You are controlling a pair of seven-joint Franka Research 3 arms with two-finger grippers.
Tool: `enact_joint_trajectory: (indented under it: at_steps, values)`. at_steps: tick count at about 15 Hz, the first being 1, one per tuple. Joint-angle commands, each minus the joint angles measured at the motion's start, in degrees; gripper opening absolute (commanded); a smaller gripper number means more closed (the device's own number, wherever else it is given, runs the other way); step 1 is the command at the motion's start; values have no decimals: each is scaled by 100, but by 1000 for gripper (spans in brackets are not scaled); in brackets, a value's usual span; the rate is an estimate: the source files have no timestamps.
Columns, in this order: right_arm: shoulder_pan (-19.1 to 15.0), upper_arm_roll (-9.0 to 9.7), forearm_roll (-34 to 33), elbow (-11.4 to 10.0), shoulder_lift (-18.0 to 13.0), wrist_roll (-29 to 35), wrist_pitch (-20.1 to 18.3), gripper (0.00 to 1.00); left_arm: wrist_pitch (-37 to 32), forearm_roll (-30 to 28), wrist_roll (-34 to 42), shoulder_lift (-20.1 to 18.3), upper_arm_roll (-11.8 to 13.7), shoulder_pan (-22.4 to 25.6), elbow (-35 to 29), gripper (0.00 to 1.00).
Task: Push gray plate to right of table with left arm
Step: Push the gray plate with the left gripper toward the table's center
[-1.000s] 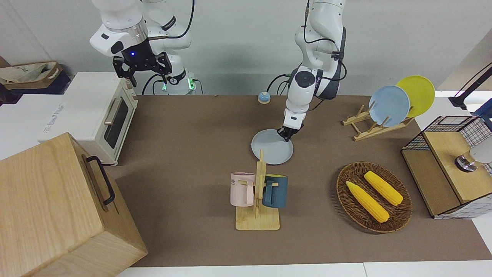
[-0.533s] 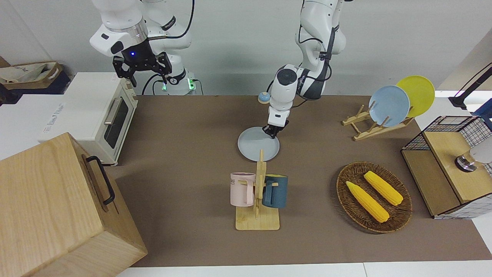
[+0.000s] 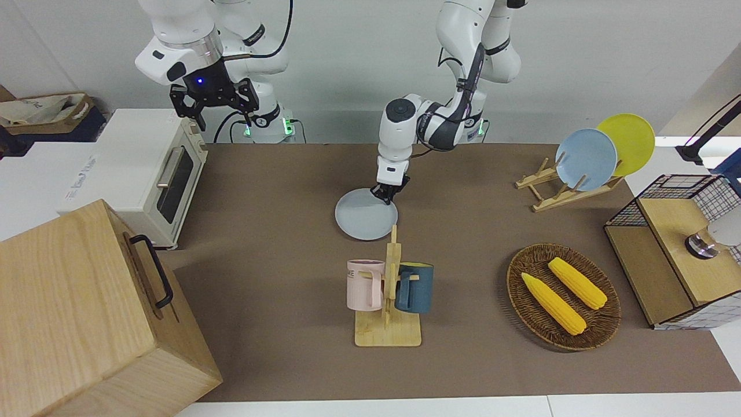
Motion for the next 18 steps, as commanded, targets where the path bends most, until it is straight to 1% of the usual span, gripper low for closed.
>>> enact_joint_trajectory:
  at_steps: [1,3,6,7,8,9,10,11,12,18]
  values:
    - [-113,97,33,50,-17,74,-89,983,-242,129,-487,557,-5,-346,456,0]
    - [-113,88,33,50,-17,74,-89,983,-260,129,-654,566,-14,-460,501,0]
    - [-113,97,33,50,-17,74,-89,983,-268,129,-681,583,-23,-478,536,12]
    - [-113,88,33,50,-17,74,-89,983,-268,129,-672,575,-14,-478,536,128]
    - [-113,97,25,50,-17,74,-89,983,-277,146,-629,566,-14,-469,545,293]
    - [-113,97,33,50,-17,74,-89,983,-338,242,-611,548,-14,-461,562,551]
    - [-113,97,33,50,-17,74,-89,983,-452,391,-576,539,-14,-452,597,761]
    - [-113,97,25,50,-17,74,-89,983,-566,436,-541,539,-14,-452,650,916]
    - [-113,97,33,50,-17,74,-89,983,-680,437,-523,531,-14,-434,702,993]
    - [-113,88,25,50,-17,74,-89,983,-989,428,-497,469,-14,-408,887,995]
